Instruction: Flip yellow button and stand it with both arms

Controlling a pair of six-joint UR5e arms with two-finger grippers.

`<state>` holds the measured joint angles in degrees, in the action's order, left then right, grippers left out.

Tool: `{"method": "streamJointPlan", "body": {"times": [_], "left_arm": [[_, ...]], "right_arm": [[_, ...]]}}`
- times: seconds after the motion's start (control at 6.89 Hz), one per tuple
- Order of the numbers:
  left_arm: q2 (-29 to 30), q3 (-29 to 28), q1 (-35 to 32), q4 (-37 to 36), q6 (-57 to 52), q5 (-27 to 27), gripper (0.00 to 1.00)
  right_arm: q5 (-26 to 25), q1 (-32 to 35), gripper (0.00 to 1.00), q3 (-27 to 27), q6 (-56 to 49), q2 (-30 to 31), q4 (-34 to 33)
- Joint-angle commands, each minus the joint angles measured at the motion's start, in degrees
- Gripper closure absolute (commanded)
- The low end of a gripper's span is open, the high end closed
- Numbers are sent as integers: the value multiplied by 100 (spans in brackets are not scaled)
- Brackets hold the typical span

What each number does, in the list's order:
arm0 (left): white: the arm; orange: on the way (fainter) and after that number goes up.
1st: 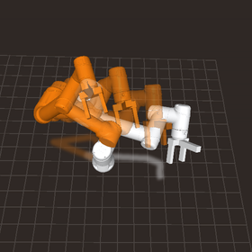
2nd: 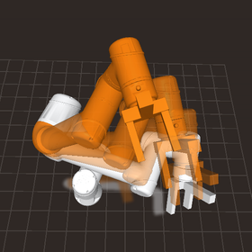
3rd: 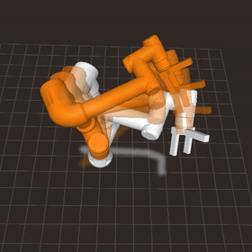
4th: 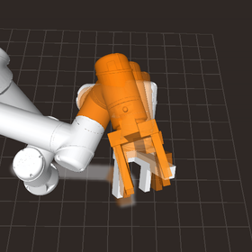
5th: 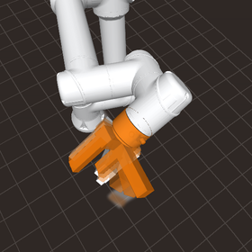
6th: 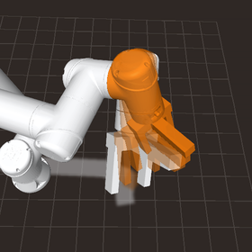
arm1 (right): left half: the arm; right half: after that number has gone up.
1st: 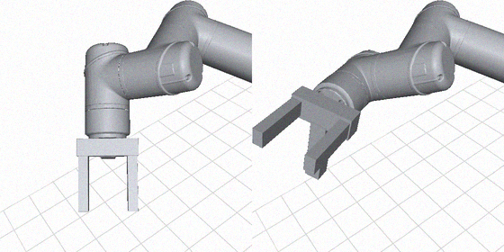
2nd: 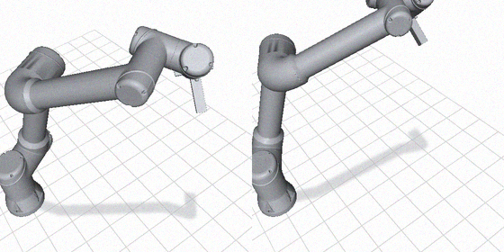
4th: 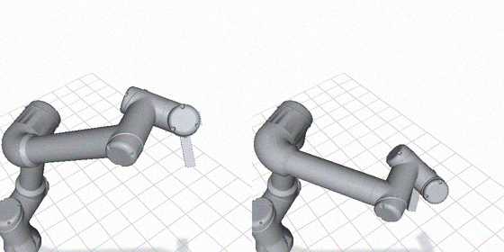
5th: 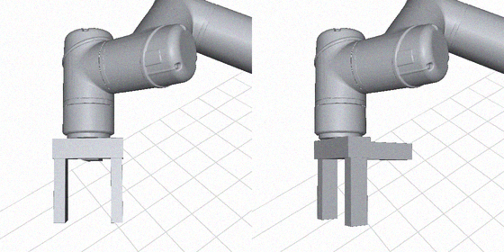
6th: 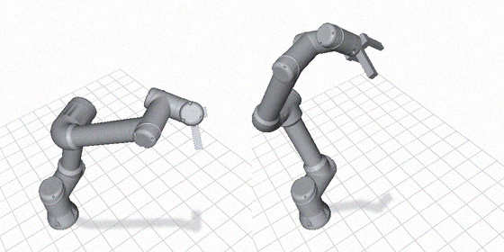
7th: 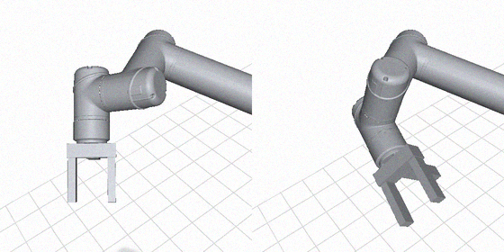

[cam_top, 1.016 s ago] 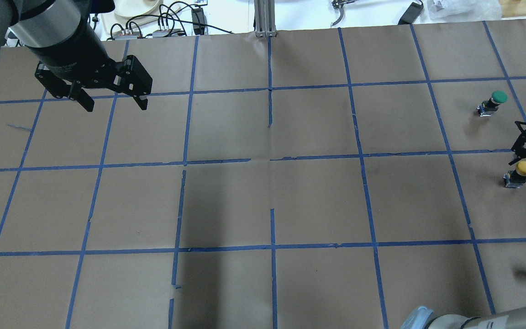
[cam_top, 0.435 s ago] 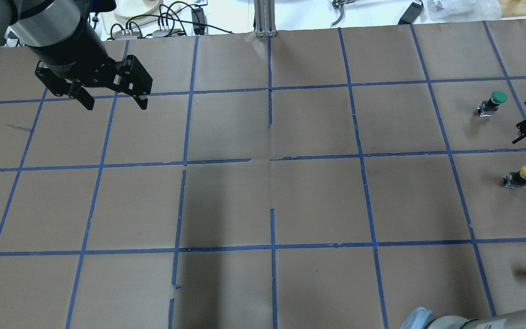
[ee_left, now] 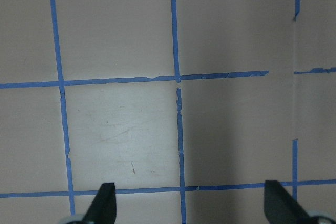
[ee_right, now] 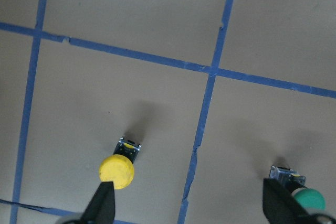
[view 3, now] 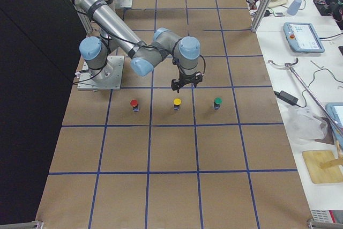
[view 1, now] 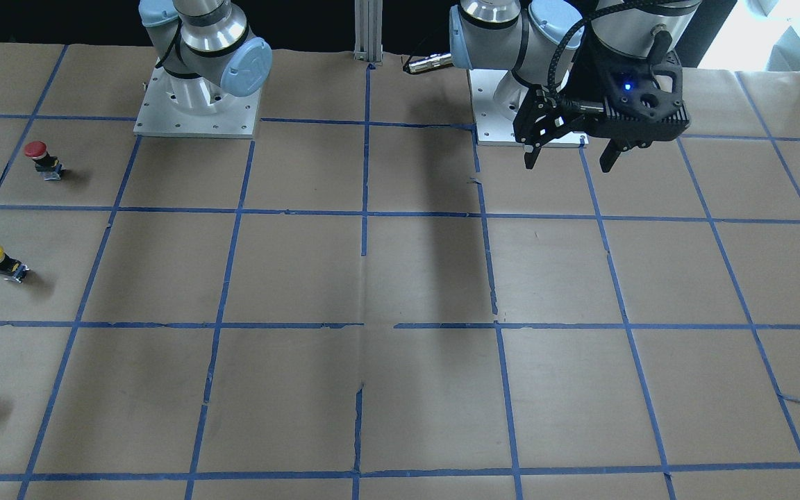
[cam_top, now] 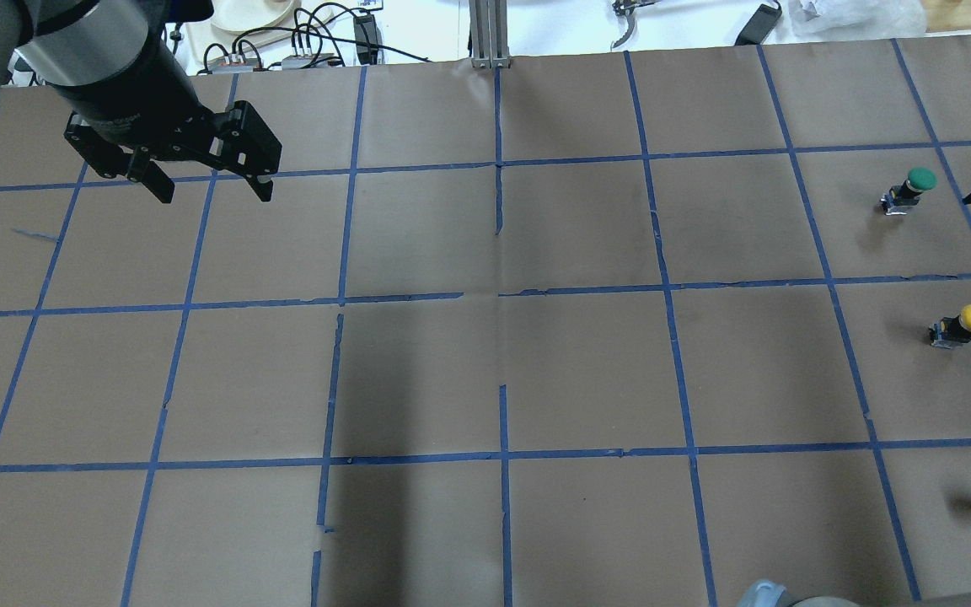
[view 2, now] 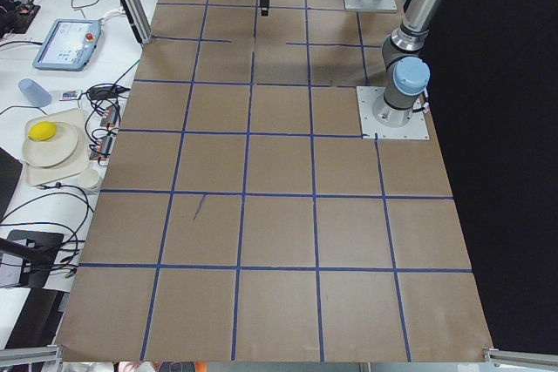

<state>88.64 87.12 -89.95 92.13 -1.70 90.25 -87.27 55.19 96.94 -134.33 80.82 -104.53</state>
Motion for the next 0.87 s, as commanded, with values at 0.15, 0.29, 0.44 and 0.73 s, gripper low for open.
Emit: {"method": "streamJointPlan", "body": {"times": [0.15, 0.29, 0.44, 0.73], "left_arm": [[-5, -2, 4, -2, 21, 1, 0], [-5, -2, 4, -2, 21, 1, 0], [-5, -2, 4, -2, 21, 10, 0], [-5, -2, 4, -2, 21, 10, 0]], "right_arm": [[95, 946, 1, -843, 2736, 345, 1553], [331, 1280, 0, -878, 4416, 590, 1767], [333, 1858, 0, -896, 5329, 758, 1751], [324, 2887, 0, -975, 8075, 926, 1620]]}}
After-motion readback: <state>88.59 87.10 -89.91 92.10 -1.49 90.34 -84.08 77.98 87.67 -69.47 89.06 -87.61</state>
